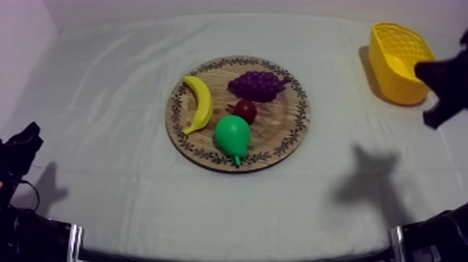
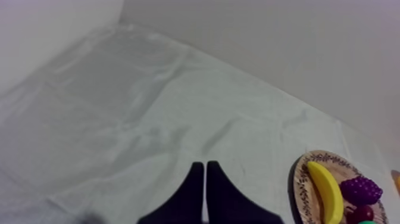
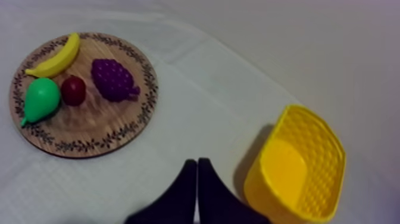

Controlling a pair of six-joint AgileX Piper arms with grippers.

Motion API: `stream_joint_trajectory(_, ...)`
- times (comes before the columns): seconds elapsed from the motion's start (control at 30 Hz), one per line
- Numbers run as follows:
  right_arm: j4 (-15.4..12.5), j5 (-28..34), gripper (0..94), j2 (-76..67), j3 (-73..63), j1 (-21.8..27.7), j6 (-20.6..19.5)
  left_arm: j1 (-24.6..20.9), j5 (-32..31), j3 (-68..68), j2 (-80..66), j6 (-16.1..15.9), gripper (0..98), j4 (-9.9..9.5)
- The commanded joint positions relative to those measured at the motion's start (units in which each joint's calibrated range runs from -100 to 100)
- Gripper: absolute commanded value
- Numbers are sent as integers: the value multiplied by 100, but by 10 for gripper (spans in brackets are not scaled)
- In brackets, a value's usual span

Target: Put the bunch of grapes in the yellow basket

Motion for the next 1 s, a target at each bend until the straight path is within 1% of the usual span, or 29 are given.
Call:
stream_joint_trajectory(0.0,-221,376,18,993,-1544,-39,190,-1,1,0,3,1,1,-2)
stream_joint_trajectory(0.1,-458,888,22,1585,-2470,-79,359,-1,1,0,3,1,1,-2)
stream_joint_trajectory(0.17,-566,1242,24,1950,-3065,-128,429,-1,1,0,3,1,1,-2)
stream_joint_trajectory(0.3,-648,1825,25,2616,-4134,-279,447,-1,1,0,3,1,1,-2)
stream_joint_trajectory(0.47,-722,2347,28,3422,-5214,-396,453,-1,1,0,3,0,1,-2)
stream_joint_trajectory(0.7,-637,2947,34,4588,-6374,-652,426,-1,1,0,3,1,1,-2)
stream_joint_trajectory(0.9,-457,3063,48,5327,-6580,-922,407,-1,1,0,3,1,1,-2)
stream_joint_trajectory(0.97,-421,3065,67,5529,-6572,-983,414,-1,1,0,3,1,1,-2)
